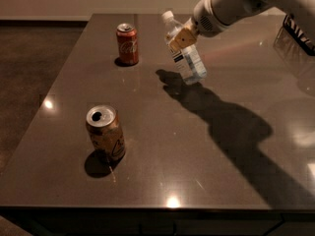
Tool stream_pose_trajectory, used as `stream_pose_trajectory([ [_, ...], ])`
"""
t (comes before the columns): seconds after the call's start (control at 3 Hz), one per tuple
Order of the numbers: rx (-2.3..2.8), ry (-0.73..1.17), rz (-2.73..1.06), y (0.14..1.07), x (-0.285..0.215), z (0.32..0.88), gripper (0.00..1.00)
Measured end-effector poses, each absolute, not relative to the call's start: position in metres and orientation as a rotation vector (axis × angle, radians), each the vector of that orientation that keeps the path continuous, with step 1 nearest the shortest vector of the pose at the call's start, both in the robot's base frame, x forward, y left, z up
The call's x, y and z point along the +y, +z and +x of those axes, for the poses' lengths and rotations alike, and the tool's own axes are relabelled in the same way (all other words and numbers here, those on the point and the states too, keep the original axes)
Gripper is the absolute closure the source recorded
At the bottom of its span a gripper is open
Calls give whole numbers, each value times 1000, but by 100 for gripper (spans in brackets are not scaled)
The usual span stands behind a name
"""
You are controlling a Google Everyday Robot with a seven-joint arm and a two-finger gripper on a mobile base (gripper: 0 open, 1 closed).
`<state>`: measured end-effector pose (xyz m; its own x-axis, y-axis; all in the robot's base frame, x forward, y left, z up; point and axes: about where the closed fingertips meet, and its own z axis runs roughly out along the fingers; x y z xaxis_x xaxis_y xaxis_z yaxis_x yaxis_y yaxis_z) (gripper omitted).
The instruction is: Place blue plastic bottle upright
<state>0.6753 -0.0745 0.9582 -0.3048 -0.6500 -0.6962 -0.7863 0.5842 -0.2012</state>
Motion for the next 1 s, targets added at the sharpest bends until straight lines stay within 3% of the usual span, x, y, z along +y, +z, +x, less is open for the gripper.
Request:
stream_pose_trajectory([
  [1.0, 1579, 343, -1046, 989, -76, 669, 100],
])
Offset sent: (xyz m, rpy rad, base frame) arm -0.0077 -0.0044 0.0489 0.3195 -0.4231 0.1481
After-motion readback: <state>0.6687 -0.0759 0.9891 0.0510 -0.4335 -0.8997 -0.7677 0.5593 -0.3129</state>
